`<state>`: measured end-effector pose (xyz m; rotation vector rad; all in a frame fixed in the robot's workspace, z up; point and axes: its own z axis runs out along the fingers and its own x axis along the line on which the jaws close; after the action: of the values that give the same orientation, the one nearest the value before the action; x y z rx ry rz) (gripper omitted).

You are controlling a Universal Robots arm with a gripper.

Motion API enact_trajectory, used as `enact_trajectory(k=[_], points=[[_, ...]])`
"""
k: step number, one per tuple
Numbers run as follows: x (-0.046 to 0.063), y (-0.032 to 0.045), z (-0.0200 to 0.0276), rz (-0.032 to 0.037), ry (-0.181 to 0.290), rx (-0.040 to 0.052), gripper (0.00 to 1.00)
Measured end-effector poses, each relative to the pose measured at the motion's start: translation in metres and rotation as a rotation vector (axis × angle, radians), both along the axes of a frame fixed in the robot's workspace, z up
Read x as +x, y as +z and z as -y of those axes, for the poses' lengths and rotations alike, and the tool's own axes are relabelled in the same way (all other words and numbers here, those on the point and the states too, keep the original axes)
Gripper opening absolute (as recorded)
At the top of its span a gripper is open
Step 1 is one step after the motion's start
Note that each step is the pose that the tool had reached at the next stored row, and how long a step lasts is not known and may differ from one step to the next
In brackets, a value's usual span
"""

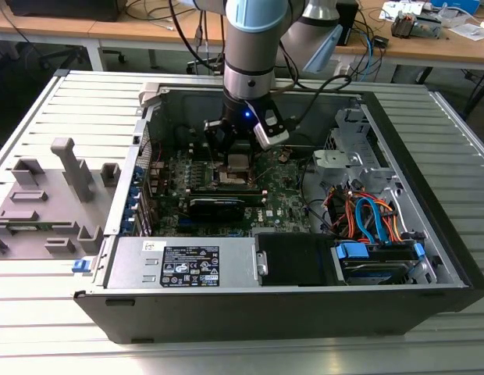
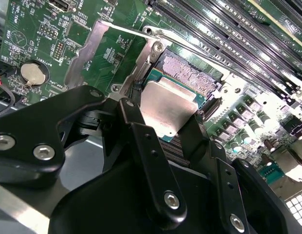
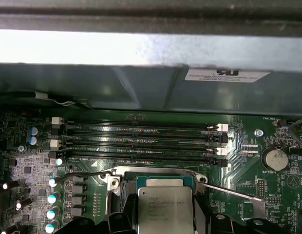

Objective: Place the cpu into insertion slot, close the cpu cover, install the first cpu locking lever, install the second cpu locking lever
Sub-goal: 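Place the cpu into insertion slot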

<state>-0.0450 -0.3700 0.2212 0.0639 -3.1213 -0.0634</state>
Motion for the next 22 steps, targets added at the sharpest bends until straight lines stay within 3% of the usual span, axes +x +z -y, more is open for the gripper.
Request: enact_trajectory(k=[15,22], points=[[-0.0048,-0.0029,0.0002,-0.0001,0.000,-0.0001,0.55],[-0.0049,-0.0031,0.0002,-0.0001,-0.039,-0.0037,0.55]])
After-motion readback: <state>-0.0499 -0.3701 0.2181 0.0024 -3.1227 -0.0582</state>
